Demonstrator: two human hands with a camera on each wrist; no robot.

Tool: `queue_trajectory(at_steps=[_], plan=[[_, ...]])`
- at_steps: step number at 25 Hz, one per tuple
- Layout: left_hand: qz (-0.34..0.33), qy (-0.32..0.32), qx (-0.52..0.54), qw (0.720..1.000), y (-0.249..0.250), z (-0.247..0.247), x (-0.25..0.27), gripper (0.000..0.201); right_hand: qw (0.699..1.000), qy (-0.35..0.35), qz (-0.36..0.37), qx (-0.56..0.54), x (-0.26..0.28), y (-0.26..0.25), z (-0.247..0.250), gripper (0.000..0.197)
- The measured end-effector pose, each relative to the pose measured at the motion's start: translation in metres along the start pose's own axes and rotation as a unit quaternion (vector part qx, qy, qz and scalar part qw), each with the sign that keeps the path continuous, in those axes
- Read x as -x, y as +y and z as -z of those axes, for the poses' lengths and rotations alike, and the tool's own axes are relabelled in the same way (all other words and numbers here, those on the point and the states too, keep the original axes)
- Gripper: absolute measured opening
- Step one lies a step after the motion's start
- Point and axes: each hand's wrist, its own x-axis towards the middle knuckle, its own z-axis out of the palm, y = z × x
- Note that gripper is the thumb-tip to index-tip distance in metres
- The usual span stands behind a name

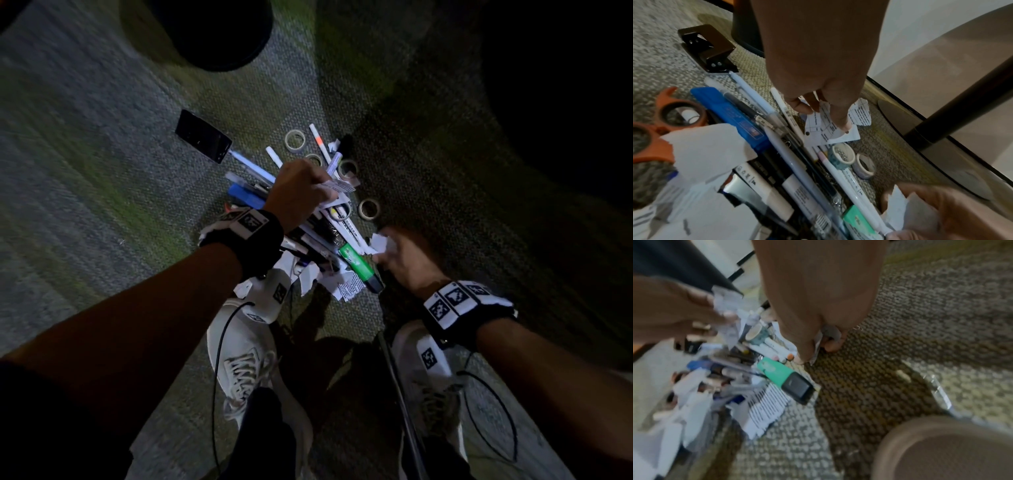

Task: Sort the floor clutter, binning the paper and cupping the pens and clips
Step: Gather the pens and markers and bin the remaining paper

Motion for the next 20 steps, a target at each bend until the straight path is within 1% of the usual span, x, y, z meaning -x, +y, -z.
queue_trajectory(at_steps=[2,3,5,6,8,10,11,12,14,15,16,18,20], plan=[[-0.012,0.006,0.001,1.000,-0.002,-0.001,-0.005,0.027,1.000,-0.020,0.004,0.023,-0.002,0.000,0.002,0.021],[-0.016,0.010,0.000,1.000,-0.002,-0.001,-0.007,0.028,0.999,-0.024,0.014,0.038,-0.003,-0.001,0.004,0.017],[-0.034,0.012,-0.010,0.999,-0.001,-0.006,-0.014,0.017,0.998,-0.001,0.027,0.052,-0.010,-0.004,0.010,0.019],[-0.047,0.009,-0.019,0.999,0.000,-0.009,-0.018,0.016,0.999,0.019,0.031,0.032,-0.014,-0.007,0.015,0.021],[-0.047,-0.002,-0.028,0.999,0.004,-0.013,-0.028,0.020,0.996,0.040,0.047,-0.067,-0.022,-0.019,0.026,0.021],[-0.031,0.002,-0.044,0.999,0.006,-0.014,-0.038,0.025,0.983,0.040,0.027,-0.177,-0.036,-0.032,0.039,0.022],[-0.027,0.000,-0.055,0.998,0.006,-0.013,-0.043,0.026,0.978,0.045,0.022,-0.201,-0.048,-0.036,0.044,0.021],[-0.033,-0.018,-0.082,0.996,0.006,-0.011,-0.046,0.025,0.982,0.054,0.021,-0.181,-0.058,-0.039,0.048,0.026],[-0.057,-0.067,-0.156,0.984,0.008,-0.006,-0.051,0.023,0.991,0.075,0.025,-0.106,-0.073,-0.047,0.048,0.050],[-0.062,-0.074,-0.179,0.979,0.010,-0.001,-0.053,0.021,0.994,0.077,0.031,-0.076,-0.079,-0.051,0.046,0.058],[-0.059,-0.068,-0.180,0.979,0.011,0.005,-0.054,0.020,0.994,0.077,0.038,-0.061,-0.084,-0.053,0.044,0.059],[-0.048,-0.037,-0.137,0.989,0.008,0.018,-0.057,0.020,0.995,0.076,0.048,-0.041,-0.091,-0.059,0.038,0.054],[-0.047,-0.007,-0.091,0.995,-0.003,0.031,-0.055,0.018,0.994,0.067,0.058,-0.058,-0.098,-0.065,0.031,0.058]])
